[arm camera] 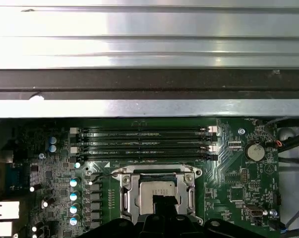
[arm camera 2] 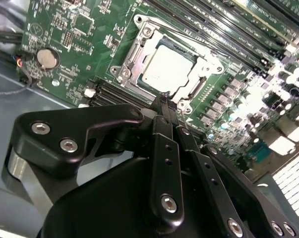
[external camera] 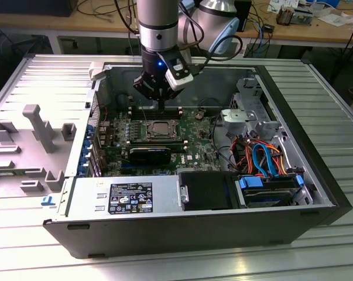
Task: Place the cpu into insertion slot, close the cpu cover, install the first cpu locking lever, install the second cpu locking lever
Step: 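Install the first cpu locking lever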
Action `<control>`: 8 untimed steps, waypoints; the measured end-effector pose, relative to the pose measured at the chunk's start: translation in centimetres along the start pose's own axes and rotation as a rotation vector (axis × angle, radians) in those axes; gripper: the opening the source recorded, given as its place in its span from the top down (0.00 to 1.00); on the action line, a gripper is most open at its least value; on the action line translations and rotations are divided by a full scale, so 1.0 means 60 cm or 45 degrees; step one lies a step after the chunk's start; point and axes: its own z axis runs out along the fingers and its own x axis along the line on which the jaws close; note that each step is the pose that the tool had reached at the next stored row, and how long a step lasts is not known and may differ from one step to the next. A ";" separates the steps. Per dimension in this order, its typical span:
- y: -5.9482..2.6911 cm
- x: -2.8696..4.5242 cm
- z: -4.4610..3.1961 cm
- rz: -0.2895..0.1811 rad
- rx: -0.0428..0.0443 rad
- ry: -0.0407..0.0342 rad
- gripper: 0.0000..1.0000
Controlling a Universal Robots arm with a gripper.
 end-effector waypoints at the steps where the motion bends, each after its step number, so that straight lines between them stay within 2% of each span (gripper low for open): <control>1: 0.000 0.000 0.000 0.000 0.000 0.0000 0.89; 8: 0.000 0.002 0.000 -0.001 0.000 0.0000 0.89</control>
